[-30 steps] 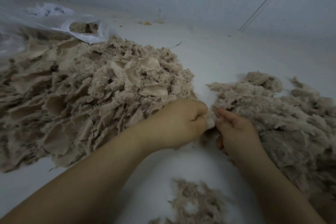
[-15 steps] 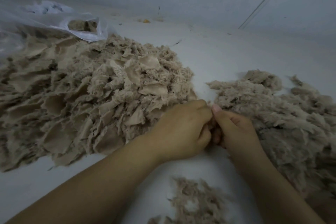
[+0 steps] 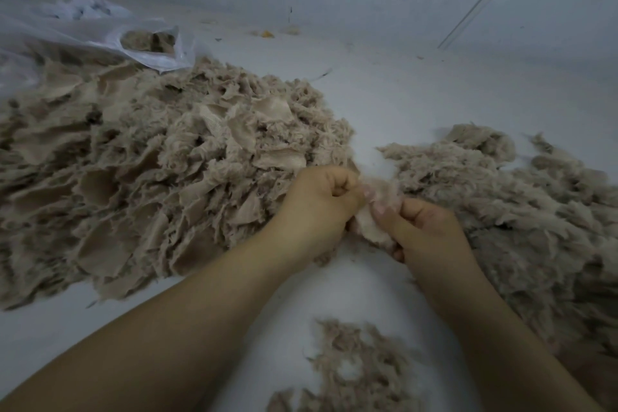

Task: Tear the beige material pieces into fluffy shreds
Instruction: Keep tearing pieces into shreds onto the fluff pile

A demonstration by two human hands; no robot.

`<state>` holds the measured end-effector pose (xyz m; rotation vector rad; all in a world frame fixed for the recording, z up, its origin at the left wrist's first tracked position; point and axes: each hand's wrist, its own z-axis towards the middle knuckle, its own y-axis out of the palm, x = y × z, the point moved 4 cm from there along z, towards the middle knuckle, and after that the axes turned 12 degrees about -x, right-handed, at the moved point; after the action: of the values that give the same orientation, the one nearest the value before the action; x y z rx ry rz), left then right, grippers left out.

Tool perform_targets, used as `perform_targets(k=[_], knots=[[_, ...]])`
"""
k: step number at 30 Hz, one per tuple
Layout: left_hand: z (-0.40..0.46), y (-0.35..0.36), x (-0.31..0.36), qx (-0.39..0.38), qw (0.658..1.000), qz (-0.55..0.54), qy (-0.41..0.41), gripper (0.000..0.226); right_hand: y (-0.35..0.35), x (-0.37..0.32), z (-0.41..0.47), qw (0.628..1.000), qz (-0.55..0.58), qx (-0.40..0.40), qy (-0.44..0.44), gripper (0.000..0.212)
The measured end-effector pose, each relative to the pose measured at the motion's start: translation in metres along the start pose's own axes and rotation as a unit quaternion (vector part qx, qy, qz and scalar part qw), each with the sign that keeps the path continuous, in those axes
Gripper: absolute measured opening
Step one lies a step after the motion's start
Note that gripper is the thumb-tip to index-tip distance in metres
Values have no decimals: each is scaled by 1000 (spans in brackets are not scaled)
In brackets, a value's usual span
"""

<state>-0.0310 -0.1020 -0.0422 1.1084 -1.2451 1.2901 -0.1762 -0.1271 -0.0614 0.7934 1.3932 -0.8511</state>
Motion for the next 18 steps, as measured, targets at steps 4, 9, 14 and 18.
perform_targets(k=[4, 9, 14, 18], knots=[[1, -6, -2, 33, 997, -60, -17, 28, -5, 6, 3, 999, -15, 27, 12, 33], [0, -3, 4, -1, 999, 35, 38, 13, -4, 6, 3, 1000, -26, 13, 4, 33], [3, -26, 13, 19, 843, 536, -43, 10, -12, 6, 4, 992, 64, 104, 26, 26], [-10, -11, 28, 42, 702, 711, -12, 12, -12, 5, 2, 990, 65, 120, 38, 24]])
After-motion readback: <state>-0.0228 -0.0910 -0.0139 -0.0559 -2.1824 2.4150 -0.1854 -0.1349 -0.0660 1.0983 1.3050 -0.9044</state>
